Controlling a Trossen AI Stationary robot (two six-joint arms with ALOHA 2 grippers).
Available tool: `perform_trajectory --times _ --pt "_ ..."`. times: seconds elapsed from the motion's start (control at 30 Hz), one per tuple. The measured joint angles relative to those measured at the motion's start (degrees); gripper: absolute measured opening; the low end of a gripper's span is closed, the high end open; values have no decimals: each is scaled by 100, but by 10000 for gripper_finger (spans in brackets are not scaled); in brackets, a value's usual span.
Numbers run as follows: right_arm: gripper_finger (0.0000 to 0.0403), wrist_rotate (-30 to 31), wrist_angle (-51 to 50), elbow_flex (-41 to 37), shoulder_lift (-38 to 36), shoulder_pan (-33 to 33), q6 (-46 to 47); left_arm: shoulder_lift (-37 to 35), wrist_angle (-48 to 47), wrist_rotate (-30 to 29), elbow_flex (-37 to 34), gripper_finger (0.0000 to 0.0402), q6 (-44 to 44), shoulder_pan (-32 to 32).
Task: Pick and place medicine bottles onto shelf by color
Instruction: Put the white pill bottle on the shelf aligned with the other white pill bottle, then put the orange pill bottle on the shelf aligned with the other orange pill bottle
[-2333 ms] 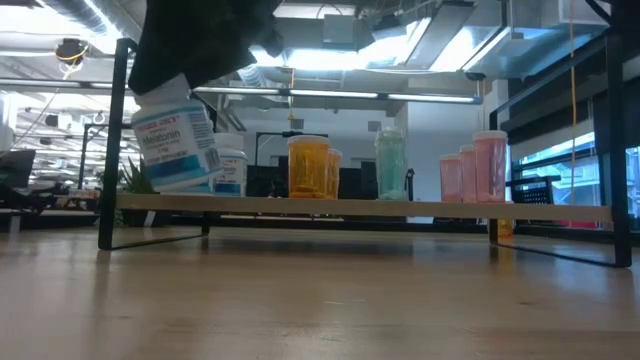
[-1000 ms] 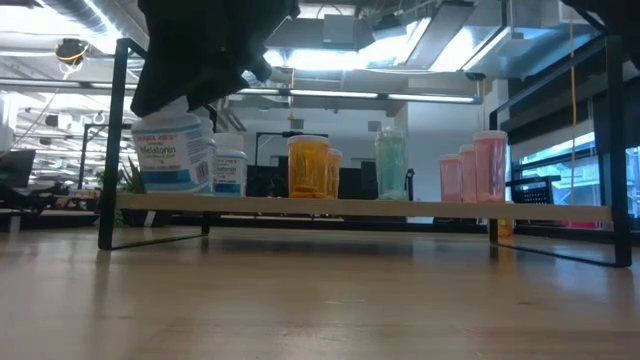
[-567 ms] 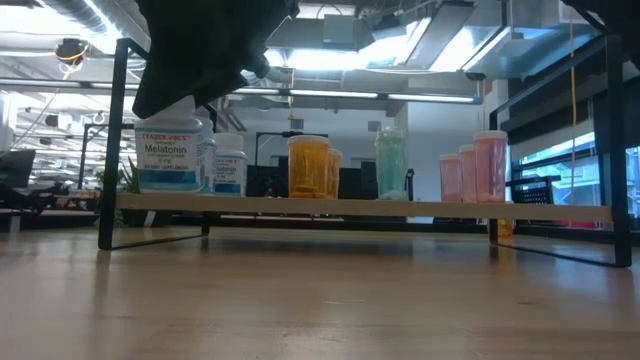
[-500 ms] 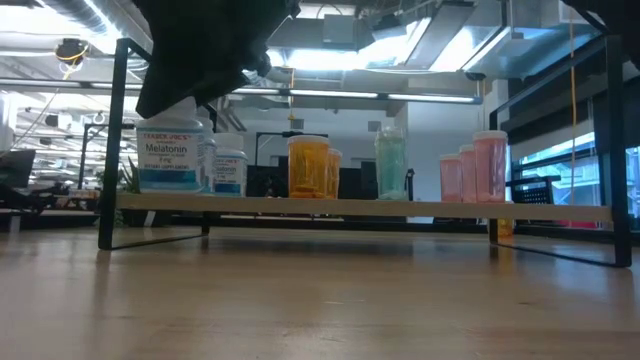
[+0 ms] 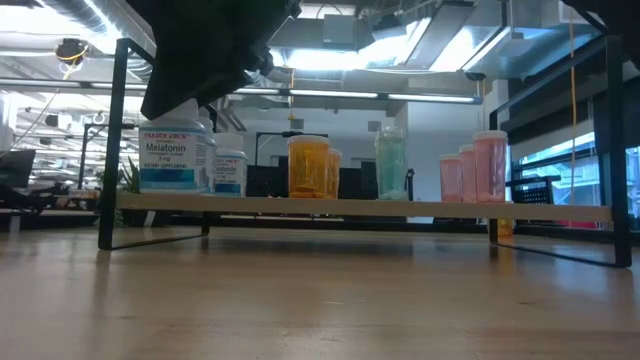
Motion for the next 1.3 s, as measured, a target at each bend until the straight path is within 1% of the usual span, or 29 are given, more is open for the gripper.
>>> perform_trajectory --times 0.37,0.57,0.67,0.93,1.0,1.1,1.17,1.23,1.27,1.3 --pt "229 17 5 -1 -2 0 -121 0 0 0 0 326 1 0" --pt "229 535 15 0 -4 41 -295 0 0 0 0 326 0 0" --pt "229 573 22 0 -4 77 -422 0 0 0 0 326 1 0" --pt "229 588 -35 41 -97 192 -419 0 2 0 0 326 0 2" --pt "229 609 -79 175 -117 244 -402 0 2 0 0 326 0 2" --pt "229 605 -427 551 -153 390 -413 0 1 0 0 326 0 2" --pt "229 605 -883 955 -153 495 -389 0 0 0 0 326 2 2" --pt "229 601 -1553 1448 -153 612 -242 0 2 0 0 326 2 2" --pt "229 617 -1747 1596 -186 668 -148 0 0 -3 0 326 2 2" --pt "229 707 -1777 1537 -333 721 -104 0 -2 -28 1 326 2 2"
